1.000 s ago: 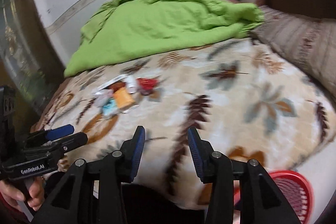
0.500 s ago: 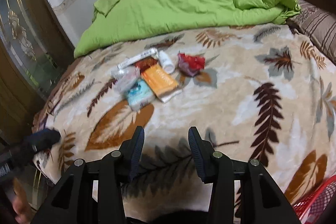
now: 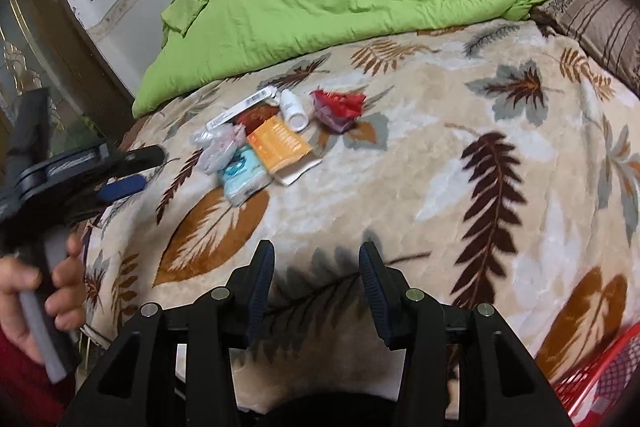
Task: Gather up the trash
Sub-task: 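Close the left tool on the clear plastic bag, then close the right tool on the red crumpled wrapper while the left tool holds the bag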
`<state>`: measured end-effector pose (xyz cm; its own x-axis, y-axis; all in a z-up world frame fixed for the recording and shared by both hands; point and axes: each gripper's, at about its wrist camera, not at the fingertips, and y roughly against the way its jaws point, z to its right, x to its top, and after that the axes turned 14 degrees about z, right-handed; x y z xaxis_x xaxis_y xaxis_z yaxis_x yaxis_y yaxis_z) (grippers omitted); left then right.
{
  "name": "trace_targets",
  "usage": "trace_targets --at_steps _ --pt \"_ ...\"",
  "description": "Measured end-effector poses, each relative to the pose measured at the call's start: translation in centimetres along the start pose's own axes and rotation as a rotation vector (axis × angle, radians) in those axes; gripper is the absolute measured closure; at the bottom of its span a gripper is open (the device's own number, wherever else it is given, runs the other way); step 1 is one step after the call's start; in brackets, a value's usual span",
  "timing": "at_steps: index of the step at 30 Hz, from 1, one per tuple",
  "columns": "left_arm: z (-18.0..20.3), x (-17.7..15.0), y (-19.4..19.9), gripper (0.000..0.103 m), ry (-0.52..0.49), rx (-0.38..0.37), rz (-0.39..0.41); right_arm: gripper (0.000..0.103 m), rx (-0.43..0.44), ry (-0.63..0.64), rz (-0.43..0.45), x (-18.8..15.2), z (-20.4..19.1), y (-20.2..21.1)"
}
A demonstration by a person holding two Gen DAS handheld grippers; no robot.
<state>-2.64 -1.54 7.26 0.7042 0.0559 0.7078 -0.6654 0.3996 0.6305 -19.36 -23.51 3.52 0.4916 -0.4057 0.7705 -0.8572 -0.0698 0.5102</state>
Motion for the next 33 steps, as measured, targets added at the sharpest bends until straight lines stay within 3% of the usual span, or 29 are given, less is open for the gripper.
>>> trace_targets --at_steps 2,5,7,8,9,10,20,26,28,33 --pt "0.5 0.4 -2.0 0.041 0.006 -0.015 -0.025 0.055 -0.004 0.005 0.007 0.9 0.5 -0.3" --pt "0.9 0.9 -4.7 0.041 -0.016 0.022 -0.034 0.055 -0.006 -0.007 0.02 2.8 1.5 -1.0" --pt "0.8 1.1 -6.3 0.041 -0.022 0.038 -0.043 0.049 0.0 -0.011 0.021 4.1 1.9 -1.9" --pt "0.8 1.2 -7.0 0.044 -0.027 0.041 -0.046 0.048 0.005 -0.013 0.023 4.7 2.0 -2.4" --pt "0.7 1.1 -7.5 0.06 -0.032 0.028 -0.054 0.046 0.008 -0.011 0.024 5.2 2.0 -3.0" --pt "0.7 1.0 -7.7 0.061 -0.038 0.027 -0.056 0.045 0.01 -0.007 0.022 5.7 2.0 -3.6" --pt "0.3 0.4 -3.0 0.064 -0.086 -0.006 0.061 0.044 0.038 -0.055 -0.029 7.9 1.7 -12.4" --pt "0.0 -0.4 -1.3 0.063 -0.099 -0.001 0.09 0.044 0.008 -0.086 -0.071 7.7 1.6 -16.7" --pt "0.1 -0.7 -1.0 0.063 -0.108 0.002 0.098 0.056 0.002 -0.096 -0.082 7.4 1.9 -17.3" --pt "0.3 -1.4 -0.1 0.063 -0.121 0.012 0.116 0.063 0.016 -0.028 -0.007 7.4 1.2 -15.0"
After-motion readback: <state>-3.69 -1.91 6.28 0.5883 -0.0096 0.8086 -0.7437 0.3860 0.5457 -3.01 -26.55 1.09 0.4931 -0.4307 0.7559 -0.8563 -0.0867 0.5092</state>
